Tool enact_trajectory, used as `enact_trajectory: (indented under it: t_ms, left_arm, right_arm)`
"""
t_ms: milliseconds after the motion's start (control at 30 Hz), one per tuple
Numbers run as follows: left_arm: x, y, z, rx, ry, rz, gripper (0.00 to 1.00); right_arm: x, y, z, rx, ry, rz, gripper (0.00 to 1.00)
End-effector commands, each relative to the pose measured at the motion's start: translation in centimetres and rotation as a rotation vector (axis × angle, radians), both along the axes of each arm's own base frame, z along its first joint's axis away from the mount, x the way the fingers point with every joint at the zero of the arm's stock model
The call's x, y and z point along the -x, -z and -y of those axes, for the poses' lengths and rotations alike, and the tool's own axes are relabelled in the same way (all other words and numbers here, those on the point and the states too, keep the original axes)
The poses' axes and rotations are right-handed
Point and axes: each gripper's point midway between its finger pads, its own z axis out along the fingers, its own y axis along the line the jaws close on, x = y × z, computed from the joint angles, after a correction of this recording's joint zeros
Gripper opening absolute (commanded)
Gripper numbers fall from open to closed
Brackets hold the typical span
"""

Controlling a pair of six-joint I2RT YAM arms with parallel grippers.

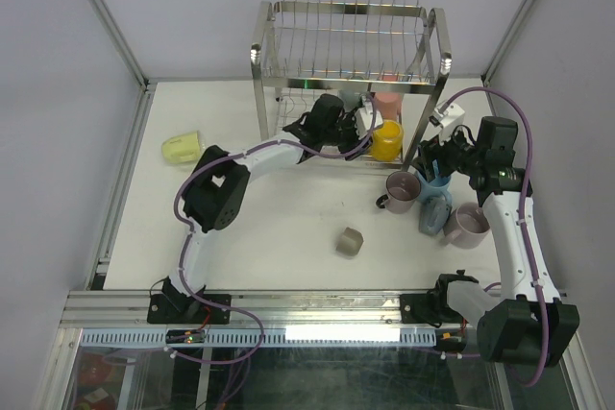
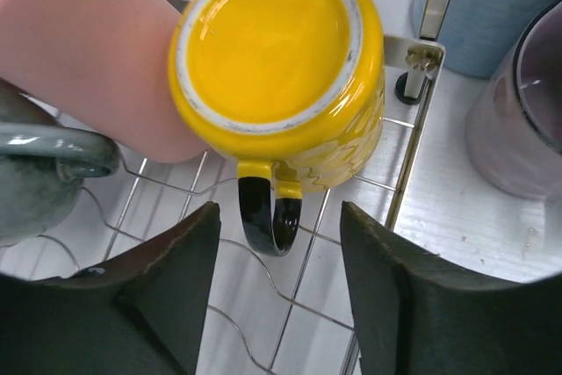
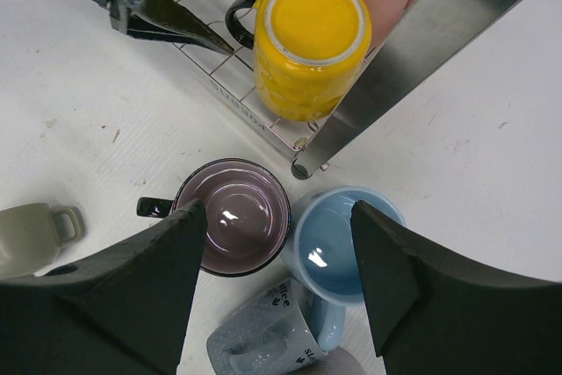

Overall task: Load the cups into the dish rack
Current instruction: Turn the cup upside down in the dish rack.

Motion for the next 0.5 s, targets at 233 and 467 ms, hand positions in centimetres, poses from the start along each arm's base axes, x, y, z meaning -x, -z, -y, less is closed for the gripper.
enact_trajectory:
  t_ms: [233, 467]
  left_arm:
    - [1.3, -8.5, -0.7, 0.194, -0.069, 0.181, 0.68]
    - [2.7, -9.8, -2.7, 0.253, -0.117, 0.278, 0.75]
  right_arm:
    - [-0.4, -1.2, -0.3, -0.02, -0.022, 0.047, 0.69]
    - [0.0, -1.1, -0.9, -0.03, -0.065, 0.043, 0.69]
